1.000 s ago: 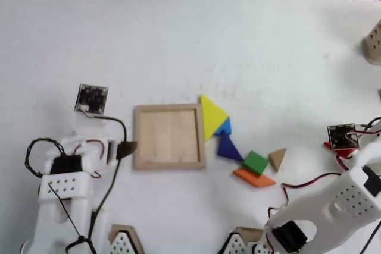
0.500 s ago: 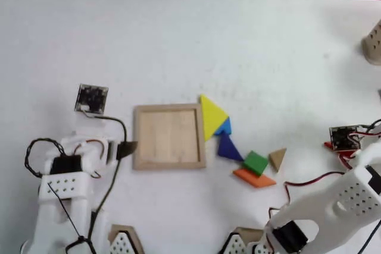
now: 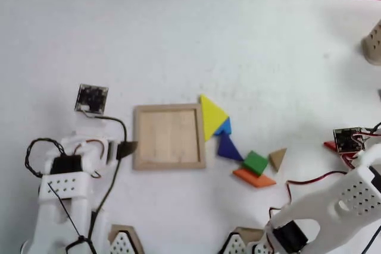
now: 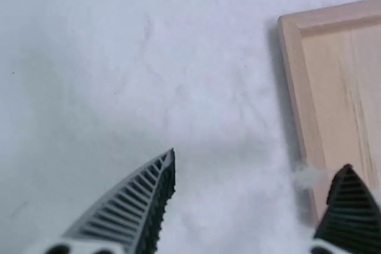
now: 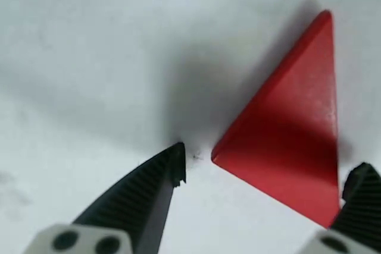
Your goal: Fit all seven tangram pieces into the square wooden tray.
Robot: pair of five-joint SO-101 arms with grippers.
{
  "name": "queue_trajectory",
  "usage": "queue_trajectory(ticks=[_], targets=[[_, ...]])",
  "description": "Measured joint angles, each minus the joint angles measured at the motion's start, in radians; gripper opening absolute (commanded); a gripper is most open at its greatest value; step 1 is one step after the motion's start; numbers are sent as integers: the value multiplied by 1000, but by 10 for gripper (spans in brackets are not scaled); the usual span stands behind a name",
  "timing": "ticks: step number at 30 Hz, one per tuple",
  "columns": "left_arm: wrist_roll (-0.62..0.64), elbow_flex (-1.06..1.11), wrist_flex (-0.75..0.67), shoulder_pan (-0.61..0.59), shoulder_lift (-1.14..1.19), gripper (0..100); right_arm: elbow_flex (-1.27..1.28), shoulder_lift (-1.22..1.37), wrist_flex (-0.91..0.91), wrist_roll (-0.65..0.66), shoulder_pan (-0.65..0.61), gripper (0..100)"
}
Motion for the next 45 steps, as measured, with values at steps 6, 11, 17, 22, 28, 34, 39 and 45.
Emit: queue_trajectory(ticks=[6, 11, 17, 22, 28, 34, 39, 45], targets=[[0, 0, 0, 0, 0, 390, -3, 0, 0, 0, -2, 330], [0, 0, 0, 0, 0, 390, -3, 0, 0, 0, -11, 309], [0, 0, 0, 0, 0, 390, -3, 0, -15, 0, -12, 311], [0, 0, 0, 0, 0, 390, -3, 0, -3, 0, -12, 312], [0, 0, 0, 0, 0, 390, -6, 0, 58, -2, -20, 379], [0, 0, 0, 0, 0, 389, -6, 0, 61, -26, -26, 379], [0, 0, 0, 0, 0, 389, -6, 0, 61, -31, -29, 330], [0, 0, 0, 0, 0, 389, -6, 0, 60, -31, -48, 255]])
